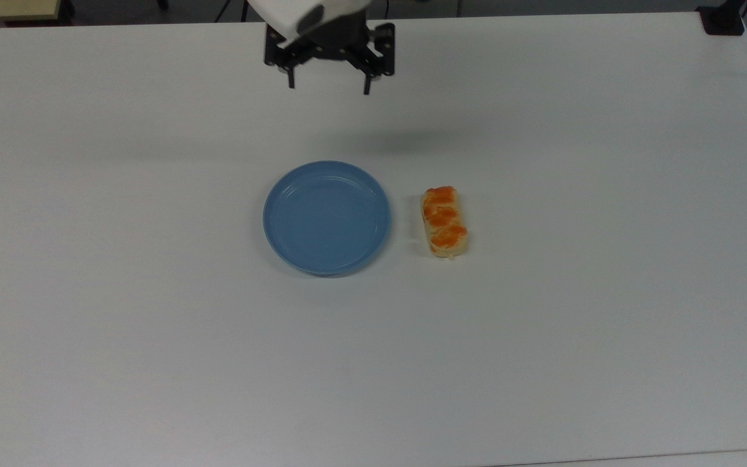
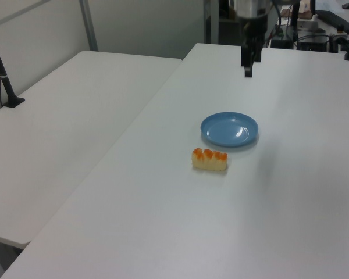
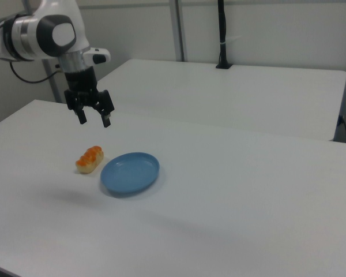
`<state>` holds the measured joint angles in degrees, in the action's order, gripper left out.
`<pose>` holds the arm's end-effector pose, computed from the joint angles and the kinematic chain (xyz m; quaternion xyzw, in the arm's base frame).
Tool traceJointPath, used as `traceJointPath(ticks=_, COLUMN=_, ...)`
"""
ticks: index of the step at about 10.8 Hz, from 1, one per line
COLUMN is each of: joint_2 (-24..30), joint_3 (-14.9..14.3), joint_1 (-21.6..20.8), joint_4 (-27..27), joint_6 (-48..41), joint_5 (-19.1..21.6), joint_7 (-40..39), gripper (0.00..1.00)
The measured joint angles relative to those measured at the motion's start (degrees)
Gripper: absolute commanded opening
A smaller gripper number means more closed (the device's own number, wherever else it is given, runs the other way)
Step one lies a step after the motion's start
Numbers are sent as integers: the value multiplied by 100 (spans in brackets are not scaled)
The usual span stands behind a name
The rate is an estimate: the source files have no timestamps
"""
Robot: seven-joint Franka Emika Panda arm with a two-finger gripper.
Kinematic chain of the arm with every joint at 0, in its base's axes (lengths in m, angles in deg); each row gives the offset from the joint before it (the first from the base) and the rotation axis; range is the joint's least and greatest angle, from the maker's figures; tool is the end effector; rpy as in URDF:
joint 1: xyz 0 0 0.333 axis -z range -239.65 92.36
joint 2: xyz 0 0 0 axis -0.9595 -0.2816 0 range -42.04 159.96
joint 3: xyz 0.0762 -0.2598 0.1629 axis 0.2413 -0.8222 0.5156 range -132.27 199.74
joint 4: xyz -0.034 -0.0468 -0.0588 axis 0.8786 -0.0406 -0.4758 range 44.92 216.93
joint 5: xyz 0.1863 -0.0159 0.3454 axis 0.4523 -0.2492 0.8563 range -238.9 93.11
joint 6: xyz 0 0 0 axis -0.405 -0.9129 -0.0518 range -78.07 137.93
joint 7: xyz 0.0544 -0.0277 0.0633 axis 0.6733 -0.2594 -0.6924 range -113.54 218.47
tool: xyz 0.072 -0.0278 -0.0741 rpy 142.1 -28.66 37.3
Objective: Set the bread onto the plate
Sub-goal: 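Move the open gripper over the orange-topped bread and lower it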
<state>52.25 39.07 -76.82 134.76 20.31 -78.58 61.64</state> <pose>0.5885 0.0759 0.5369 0.9987 0.0017 -0.0203 0.0471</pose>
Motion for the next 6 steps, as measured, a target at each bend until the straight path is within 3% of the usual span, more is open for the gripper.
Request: traceJointPath(ticks=6, joint_2=-1036, joint_3=21, joint_1=-828, joint_4=168, joint_6=1272, joint_5=99, joint_7=368, gripper=100)
